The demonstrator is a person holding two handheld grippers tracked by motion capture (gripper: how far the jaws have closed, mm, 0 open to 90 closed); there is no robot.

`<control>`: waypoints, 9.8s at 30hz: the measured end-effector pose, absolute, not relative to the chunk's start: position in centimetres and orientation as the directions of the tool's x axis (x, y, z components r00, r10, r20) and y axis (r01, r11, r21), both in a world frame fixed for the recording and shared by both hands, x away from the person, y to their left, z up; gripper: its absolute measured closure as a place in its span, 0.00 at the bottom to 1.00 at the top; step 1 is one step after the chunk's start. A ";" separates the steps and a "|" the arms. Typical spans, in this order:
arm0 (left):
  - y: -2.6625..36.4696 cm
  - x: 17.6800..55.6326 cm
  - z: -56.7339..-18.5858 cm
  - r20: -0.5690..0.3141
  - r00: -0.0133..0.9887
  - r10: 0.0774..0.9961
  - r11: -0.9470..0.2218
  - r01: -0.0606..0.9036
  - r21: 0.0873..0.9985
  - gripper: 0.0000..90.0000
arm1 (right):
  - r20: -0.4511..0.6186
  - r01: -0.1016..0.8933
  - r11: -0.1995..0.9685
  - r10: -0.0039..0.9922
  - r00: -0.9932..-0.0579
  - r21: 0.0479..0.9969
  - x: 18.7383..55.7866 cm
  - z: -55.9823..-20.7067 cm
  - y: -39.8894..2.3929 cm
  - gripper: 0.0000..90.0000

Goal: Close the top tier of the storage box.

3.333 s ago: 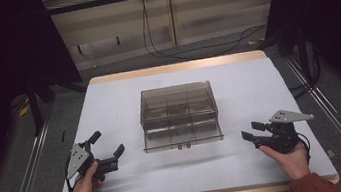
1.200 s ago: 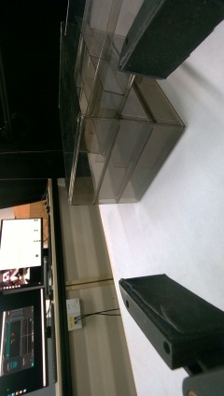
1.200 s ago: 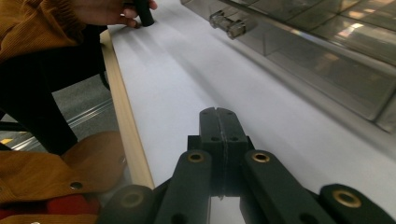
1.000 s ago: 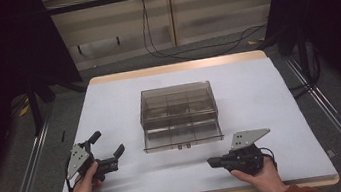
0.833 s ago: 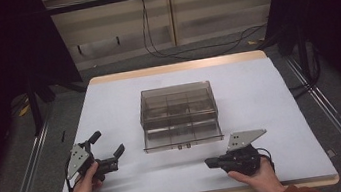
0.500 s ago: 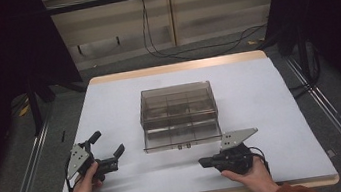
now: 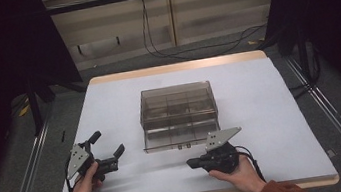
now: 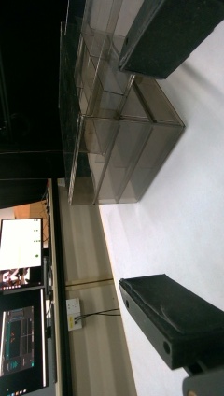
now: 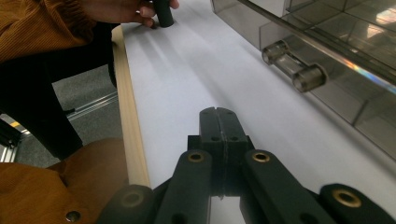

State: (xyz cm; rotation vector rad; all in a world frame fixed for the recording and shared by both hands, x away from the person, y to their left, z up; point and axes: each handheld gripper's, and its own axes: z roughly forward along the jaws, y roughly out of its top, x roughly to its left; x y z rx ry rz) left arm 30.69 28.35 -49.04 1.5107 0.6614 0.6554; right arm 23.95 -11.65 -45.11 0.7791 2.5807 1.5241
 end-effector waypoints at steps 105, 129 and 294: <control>28.4 30.7 -49.0 0.018 0.673 0.739 -0.040 0.017 0.999 0.00 | 0.167 0.384 0.301 0.554 -0.815 0.873 26.8 -44.9 -10.8 1.00; 28.3 30.7 -49.0 0.012 0.670 0.743 -0.034 0.021 0.999 0.00 | 0.152 0.384 0.297 0.584 -0.797 0.874 27.2 -44.9 -11.3 1.00; 28.5 30.7 -49.0 0.023 0.673 0.739 -0.048 0.019 0.999 0.00 | 0.109 0.366 0.239 0.689 -0.717 0.899 31.1 -44.9 -12.6 1.00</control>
